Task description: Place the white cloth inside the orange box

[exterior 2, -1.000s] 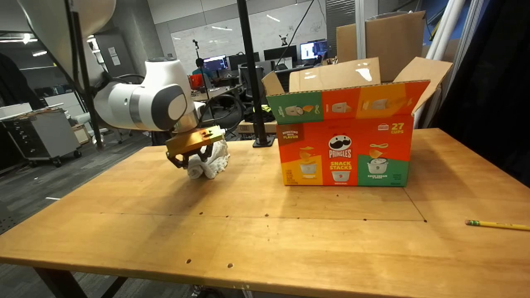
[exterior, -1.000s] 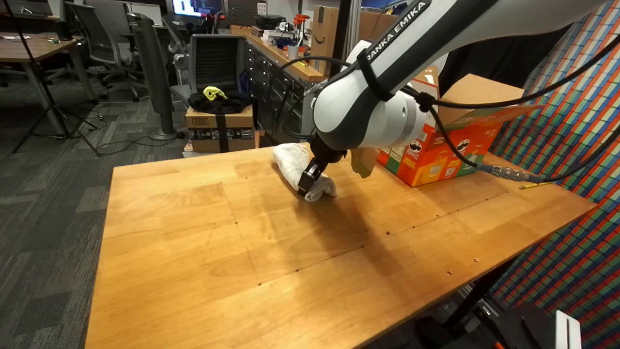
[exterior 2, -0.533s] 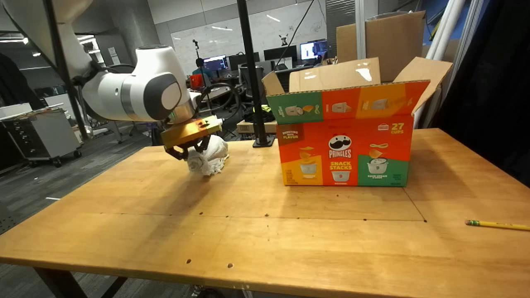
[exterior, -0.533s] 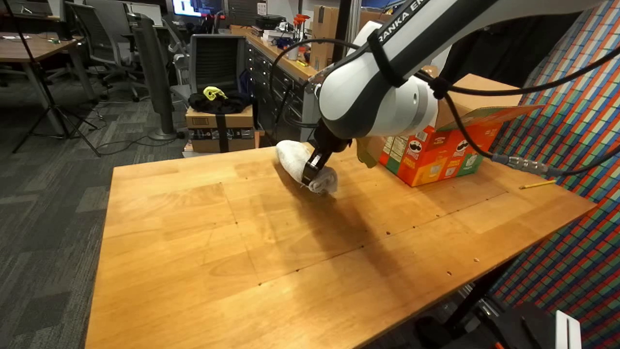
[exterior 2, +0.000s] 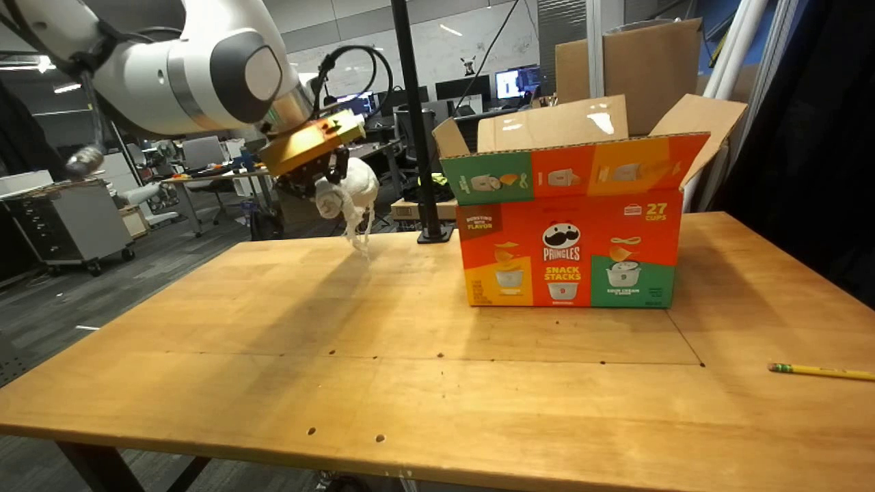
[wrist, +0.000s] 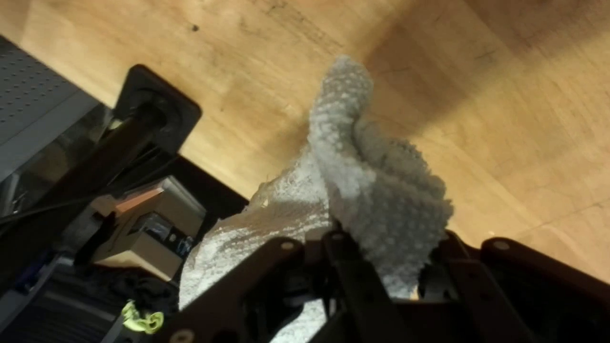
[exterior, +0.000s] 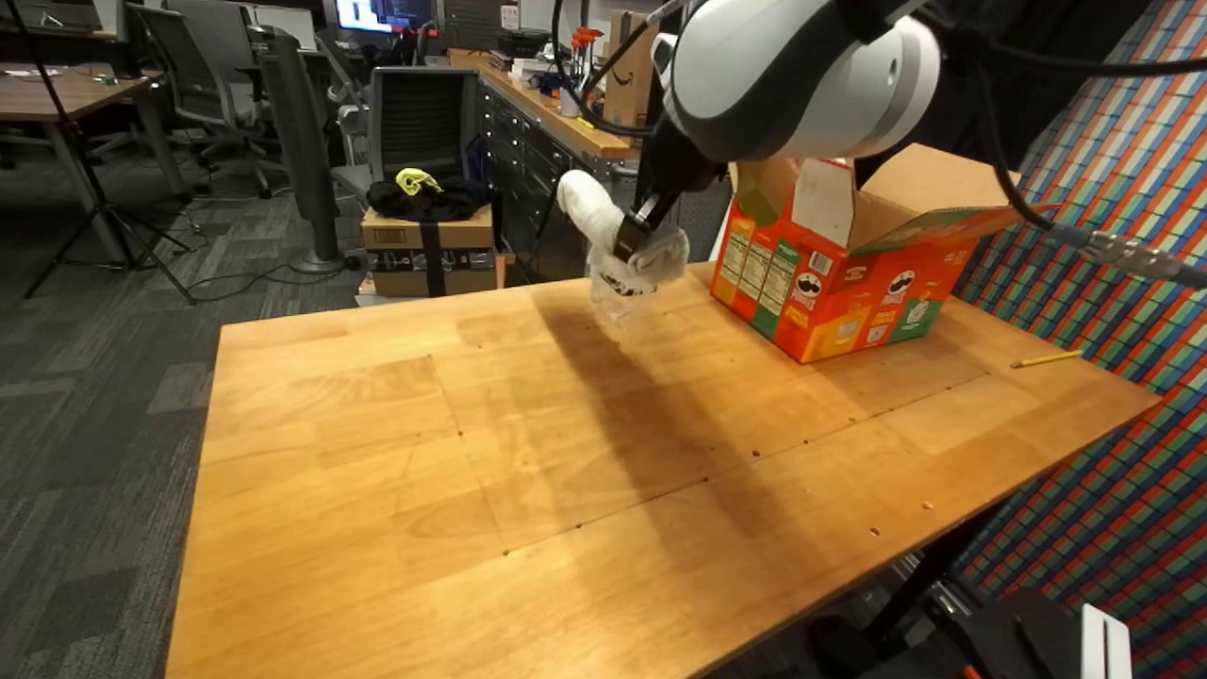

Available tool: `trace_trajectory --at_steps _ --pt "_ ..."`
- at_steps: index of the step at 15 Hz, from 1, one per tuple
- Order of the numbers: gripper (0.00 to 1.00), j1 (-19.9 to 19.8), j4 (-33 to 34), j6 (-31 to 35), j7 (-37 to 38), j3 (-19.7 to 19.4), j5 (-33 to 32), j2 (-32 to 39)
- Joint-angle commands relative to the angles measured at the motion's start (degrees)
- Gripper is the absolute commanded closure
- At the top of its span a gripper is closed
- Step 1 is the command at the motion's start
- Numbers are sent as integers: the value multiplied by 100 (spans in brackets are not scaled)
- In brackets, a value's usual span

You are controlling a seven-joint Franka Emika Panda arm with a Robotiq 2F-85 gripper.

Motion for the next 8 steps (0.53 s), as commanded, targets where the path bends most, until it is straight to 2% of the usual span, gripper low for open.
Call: trace_trajectory --at_steps 1,4,8 --pt "94 172 55 -121 598 -430 -670 -668" --pt "94 130 234 -163 1133 -614 -1208 -977" --pt "94 87 501 -141 1703 -725 -1574 -1218"
